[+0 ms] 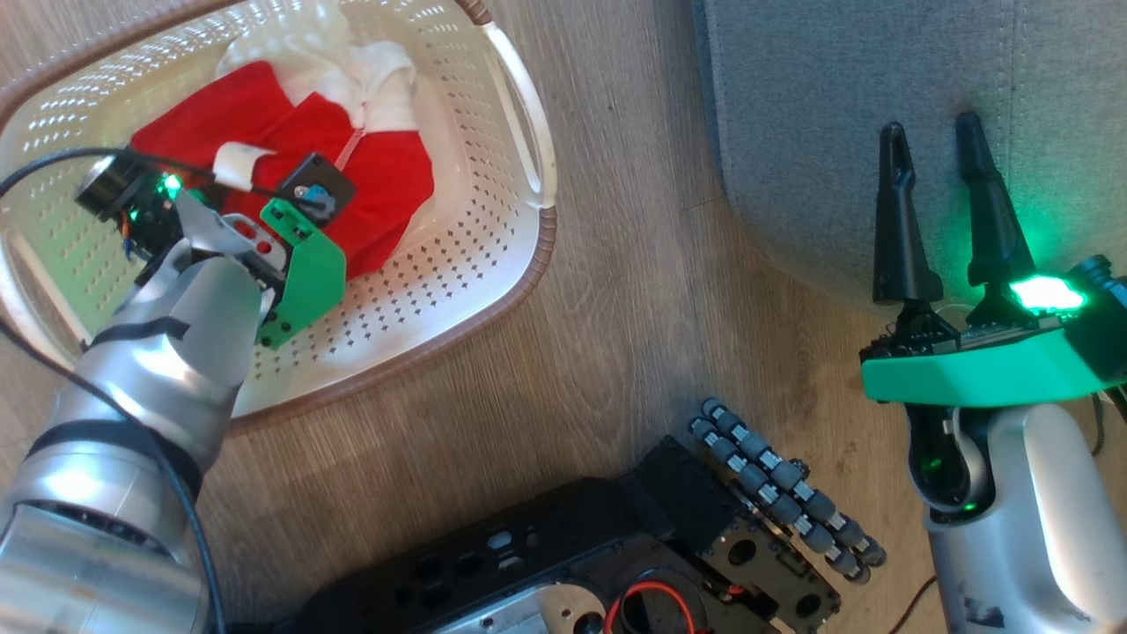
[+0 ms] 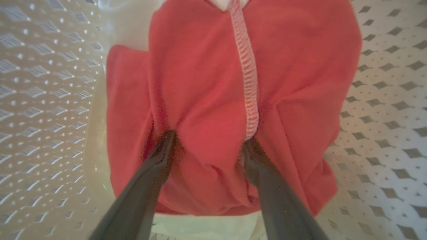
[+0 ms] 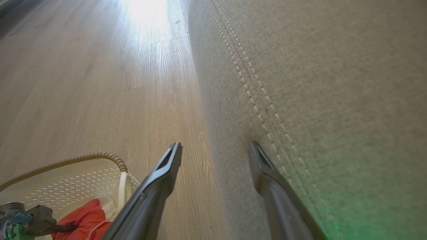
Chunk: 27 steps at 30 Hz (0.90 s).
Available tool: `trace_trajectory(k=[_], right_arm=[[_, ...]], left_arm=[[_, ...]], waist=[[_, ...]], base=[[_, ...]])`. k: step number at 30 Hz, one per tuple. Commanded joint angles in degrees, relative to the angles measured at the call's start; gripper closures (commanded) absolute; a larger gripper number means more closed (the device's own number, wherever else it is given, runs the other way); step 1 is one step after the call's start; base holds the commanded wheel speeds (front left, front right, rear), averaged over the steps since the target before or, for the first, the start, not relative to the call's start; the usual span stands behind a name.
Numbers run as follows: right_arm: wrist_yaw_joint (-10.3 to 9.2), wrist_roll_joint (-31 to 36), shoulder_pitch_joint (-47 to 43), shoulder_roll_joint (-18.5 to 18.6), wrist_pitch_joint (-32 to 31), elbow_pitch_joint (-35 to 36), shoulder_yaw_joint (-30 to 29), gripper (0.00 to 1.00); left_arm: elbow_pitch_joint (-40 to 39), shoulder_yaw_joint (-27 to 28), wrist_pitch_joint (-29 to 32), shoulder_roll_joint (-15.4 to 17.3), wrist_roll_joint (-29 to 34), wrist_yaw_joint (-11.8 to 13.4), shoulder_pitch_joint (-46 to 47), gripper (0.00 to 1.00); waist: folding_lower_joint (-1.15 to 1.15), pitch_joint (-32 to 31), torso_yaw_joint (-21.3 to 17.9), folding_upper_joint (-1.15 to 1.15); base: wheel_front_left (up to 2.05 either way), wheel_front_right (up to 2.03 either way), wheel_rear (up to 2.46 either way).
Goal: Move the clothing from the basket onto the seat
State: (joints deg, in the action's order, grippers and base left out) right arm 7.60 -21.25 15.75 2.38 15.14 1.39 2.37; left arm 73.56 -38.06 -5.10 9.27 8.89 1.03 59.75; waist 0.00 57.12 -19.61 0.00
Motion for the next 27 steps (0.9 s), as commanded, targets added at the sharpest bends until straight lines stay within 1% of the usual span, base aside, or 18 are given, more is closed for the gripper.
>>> trace_trajectory(k=[1,3,4,12,13,14,15,16,22,27], right_arm=[[-0.11,-0.7,-3.9,0.5,-0.1,0.0,0.4,0.0],[-0.11,-0.8,-4.0,0.5,-0.1,0.0,0.5,0.0],[-0.11,-0.8,-4.1,0.5,-0.1,0.1,0.5,0.0],[-0.11,-0.8,-3.7,0.5,-0.1,0.3,0.9,0.0],[-0.11,-0.8,-3.6,0.5,-0.1,0.3,0.9,0.0],[-0.11,-0.8,-3.6,0.5,-0.1,0.3,0.8,0.0],[-0.11,-0.7,-3.6,0.5,-0.1,0.4,0.7,0.0],[-0.11,-0.7,-3.5,0.5,-0.1,0.4,0.7,0.0],[-0.11,-0.6,-2.9,0.5,-0.1,0.1,0.6,0.0],[-0.11,-0.8,-1.7,0.5,-0.1,-0.3,0.3,0.0]], left_arm=[[0.1,0.1,1.0,1.2,0.7,-0.5,-0.9,0.0],[0.2,-1.2,4.4,1.4,1.4,-2.7,-0.9,0.0],[0.3,-1.5,5.7,1.4,1.5,-3.2,-0.7,0.0],[0.4,-2.4,9.9,1.3,1.1,-2.9,-0.1,0.0],[0.4,-2.5,10.5,1.3,1.0,-2.9,-0.1,0.18],[0.4,-2.5,11.1,1.3,0.8,-3.0,-0.2,0.57],[0.4,-2.5,11.5,1.3,0.6,-3.1,-0.2,0.85],[0.4,-2.6,11.7,1.2,0.5,-3.2,-0.2,1.0],[0.4,-2.8,11.2,1.3,-0.4,-3.1,-0.2,1.0],[0.4,-2.5,8.1,1.3,-1.4,-2.2,-0.3,1.0]], waist=[[0.0,0.1,-0.1,0.0],[0.0,0.3,0.0,0.0],[0.0,0.4,0.0,0.0],[0.0,0.8,0.3,0.0],[0.0,0.8,0.4,0.0],[0.0,0.8,0.4,0.0],[0.0,0.9,0.5,0.0],[0.0,0.9,0.5,0.0],[0.0,0.7,0.7,0.0],[0.0,-0.5,0.7,0.0]], base=[[0.0,0.0,0.0],[0.0,0.0,0.0],[0.0,0.0,0.0],[0.0,0.0,0.0],[0.0,0.0,0.0],[0.0,0.0,0.0],[0.0,0.0,0.0],[0.0,0.0,0.0],[0.0,0.0,0.0],[0.0,0.0,0.0]])
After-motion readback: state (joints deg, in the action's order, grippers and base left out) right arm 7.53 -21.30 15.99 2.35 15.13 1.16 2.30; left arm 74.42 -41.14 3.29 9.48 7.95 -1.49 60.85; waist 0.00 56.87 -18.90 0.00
